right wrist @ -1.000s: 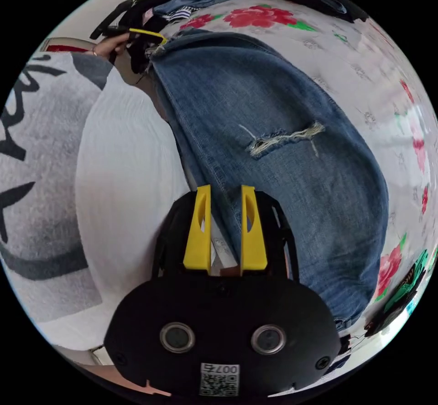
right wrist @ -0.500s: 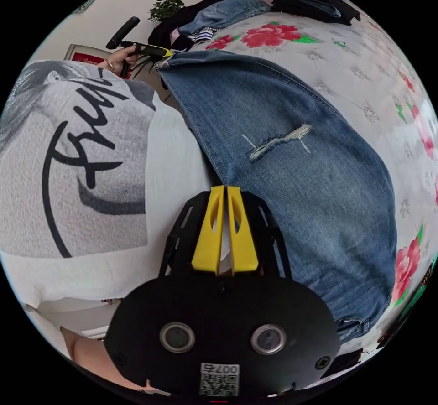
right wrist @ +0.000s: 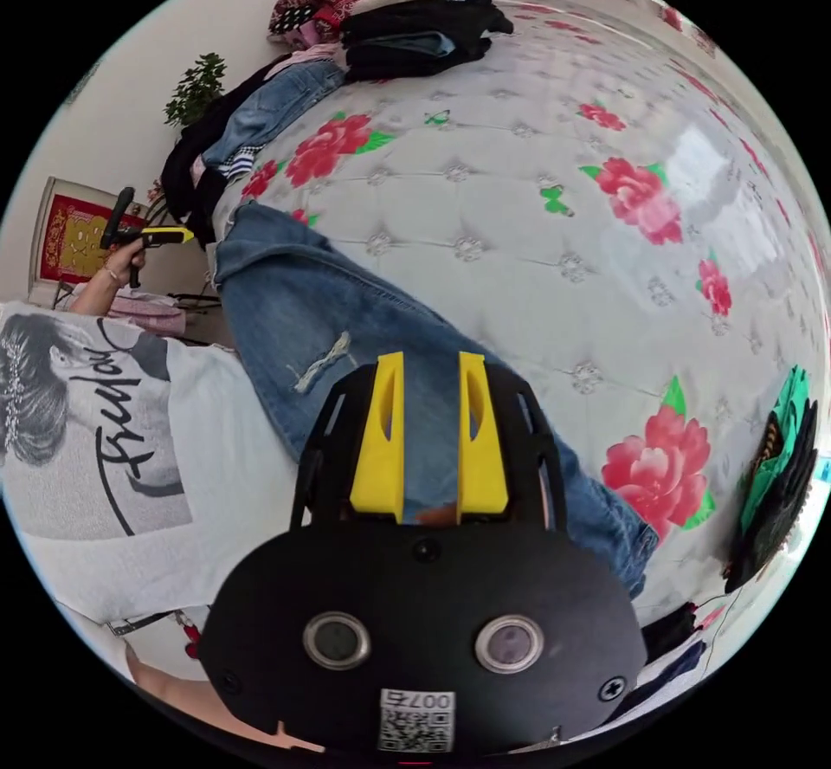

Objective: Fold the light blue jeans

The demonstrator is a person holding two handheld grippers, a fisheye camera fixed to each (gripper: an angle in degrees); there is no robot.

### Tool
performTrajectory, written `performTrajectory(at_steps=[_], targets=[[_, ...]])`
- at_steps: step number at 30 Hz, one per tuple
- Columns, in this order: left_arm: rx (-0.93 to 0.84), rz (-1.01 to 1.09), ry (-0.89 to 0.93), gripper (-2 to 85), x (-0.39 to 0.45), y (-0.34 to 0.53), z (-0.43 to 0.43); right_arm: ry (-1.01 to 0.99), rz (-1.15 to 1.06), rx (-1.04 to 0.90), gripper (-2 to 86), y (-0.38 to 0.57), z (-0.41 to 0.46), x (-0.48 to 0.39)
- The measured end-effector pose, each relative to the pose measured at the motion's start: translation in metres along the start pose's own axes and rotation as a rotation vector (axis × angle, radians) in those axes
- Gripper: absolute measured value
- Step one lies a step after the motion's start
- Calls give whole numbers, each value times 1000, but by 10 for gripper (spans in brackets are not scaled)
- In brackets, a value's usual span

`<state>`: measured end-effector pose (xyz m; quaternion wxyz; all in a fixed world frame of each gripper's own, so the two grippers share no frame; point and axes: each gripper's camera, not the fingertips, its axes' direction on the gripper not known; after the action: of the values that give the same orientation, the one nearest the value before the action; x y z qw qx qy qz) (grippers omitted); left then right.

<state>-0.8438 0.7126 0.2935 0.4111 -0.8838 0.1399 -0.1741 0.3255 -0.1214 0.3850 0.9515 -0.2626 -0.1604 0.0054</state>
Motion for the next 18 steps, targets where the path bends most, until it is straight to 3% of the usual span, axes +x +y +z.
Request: performTrajectory(at_steps=[4,13,18], targets=[[-23,236,199,98,47,-26,19,-60,-20,-139,29,-51,34,37],[-232,400,123,76,83,-63,78,-256,-195,-505,4,-50,75,17],[-257,406,138,61,73,-73,81,-222,-139,-466,2,-59,74,21]])
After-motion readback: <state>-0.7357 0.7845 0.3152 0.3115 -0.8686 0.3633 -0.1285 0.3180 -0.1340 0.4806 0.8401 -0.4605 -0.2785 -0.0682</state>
